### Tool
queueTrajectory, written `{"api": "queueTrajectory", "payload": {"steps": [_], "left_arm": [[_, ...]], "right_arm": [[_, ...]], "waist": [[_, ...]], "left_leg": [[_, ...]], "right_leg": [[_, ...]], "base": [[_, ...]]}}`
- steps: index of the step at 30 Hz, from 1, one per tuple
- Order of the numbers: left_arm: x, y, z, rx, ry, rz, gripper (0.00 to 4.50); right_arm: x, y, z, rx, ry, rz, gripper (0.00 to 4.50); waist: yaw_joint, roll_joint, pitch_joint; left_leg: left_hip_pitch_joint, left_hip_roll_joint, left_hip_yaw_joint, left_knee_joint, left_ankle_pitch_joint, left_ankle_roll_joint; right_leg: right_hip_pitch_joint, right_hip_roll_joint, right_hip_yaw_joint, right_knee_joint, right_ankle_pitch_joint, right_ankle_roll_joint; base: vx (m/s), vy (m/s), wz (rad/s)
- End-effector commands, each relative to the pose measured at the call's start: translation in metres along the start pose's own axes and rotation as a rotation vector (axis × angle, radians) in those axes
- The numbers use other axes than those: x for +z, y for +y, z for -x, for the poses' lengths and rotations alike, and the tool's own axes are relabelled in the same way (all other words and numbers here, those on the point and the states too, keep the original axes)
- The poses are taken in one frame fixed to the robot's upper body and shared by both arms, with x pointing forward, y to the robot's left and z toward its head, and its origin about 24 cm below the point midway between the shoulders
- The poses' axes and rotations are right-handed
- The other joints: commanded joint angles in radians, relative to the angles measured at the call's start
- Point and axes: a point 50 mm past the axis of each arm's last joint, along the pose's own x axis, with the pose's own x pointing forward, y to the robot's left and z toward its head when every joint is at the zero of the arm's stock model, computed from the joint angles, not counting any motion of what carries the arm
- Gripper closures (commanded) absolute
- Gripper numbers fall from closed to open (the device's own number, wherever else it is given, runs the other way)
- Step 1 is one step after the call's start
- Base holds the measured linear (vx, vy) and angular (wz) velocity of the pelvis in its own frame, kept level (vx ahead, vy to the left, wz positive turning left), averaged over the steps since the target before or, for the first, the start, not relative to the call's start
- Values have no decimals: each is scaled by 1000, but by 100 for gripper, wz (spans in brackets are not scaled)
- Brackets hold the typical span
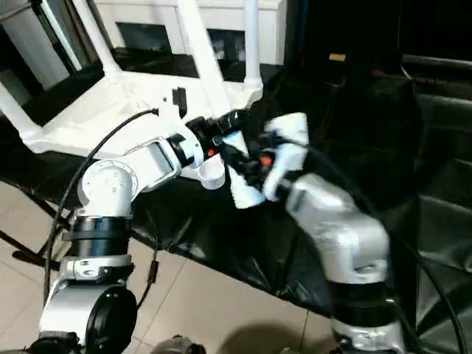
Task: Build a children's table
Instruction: Pick table leg
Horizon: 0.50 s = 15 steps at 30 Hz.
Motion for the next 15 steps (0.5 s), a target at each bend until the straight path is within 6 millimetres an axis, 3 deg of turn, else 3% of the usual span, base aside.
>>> {"api": "queueTrajectory", "payload": {"steps": [1, 8, 11, 12, 15], "left_arm": [[-7, -15, -9, 16, -14, 21, 124], [-5, -15, -10, 61, -55, 15, 188], [-3, -14, -9, 58, -67, 24, 207], [-1, -15, -9, 31, -76, 11, 220], [1, -16, -7, 2, -83, -27, 248]], "right_arm": [[16, 15, -5, 15, -81, 61, 265], [18, 17, -11, -34, -85, 121, 266], [18, 18, -12, -50, -84, 131, 266], [17, 18, -12, -39, -87, 108, 210], [17, 17, -12, -29, -85, 77, 190]], "waist": [[-2, -14, -77], [-4, -8, -82], [-5, -9, -81], [-6, -8, -80], [-5, -9, -80]], "left_leg": [[1, 10, -12, -58, -12, -41], [2, 11, -12, -57, 8, -49], [2, 9, -11, -57, -5, -55], [2, 9, -11, -58, -13, -52], [3, 10, -11, -59, -14, -48]], "right_leg": [[65, -74, 35, -78, -15, -105], [68, -74, 33, -68, 98, -111], [68, -75, 33, -69, 95, -112], [67, -76, 34, -70, 85, -112], [67, -77, 34, -71, 76, -111]], "base": [[0, 0, 0], [0, 0, 0], [0, 0, 0], [0, 0, 0], [0, 0, 0]]}}
